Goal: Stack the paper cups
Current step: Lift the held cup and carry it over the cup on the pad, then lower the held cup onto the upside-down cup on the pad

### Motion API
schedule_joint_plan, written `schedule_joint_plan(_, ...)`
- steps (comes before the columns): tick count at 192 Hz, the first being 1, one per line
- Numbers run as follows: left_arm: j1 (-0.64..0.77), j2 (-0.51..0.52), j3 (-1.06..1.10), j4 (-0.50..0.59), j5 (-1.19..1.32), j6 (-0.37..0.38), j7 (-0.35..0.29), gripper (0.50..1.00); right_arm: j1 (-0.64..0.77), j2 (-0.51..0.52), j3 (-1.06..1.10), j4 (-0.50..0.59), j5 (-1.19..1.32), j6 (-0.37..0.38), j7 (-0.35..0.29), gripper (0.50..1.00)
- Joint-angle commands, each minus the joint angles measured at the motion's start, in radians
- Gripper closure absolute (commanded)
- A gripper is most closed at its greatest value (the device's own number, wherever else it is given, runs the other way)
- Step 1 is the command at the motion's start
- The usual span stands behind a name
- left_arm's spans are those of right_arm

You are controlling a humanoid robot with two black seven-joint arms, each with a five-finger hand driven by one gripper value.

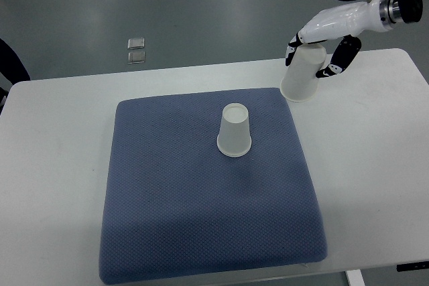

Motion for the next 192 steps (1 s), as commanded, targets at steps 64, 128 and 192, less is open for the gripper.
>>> schedule_joint_plan(64, 0.000, 0.000, 0.000, 0.000, 0.000, 0.000, 0.000, 0.500, 0.040, 0.185, 0.009, 0.019, 0.045, 0.011, -0.002, 0.846)
schedule_joint_plan(128, 0.000, 0.000, 0.000, 0.000, 0.000, 0.000, 0.000, 0.500, 0.061, 0.231, 0.006, 0.011, 0.045, 0.017, -0.003, 0.846)
schedule_joint_plan(192, 0.000, 0.000, 0.000, 0.000, 0.000, 0.000, 0.000, 0.500, 0.015, 0.276, 0.004, -0.083, 0.038, 0.005, -0.005, 0.844)
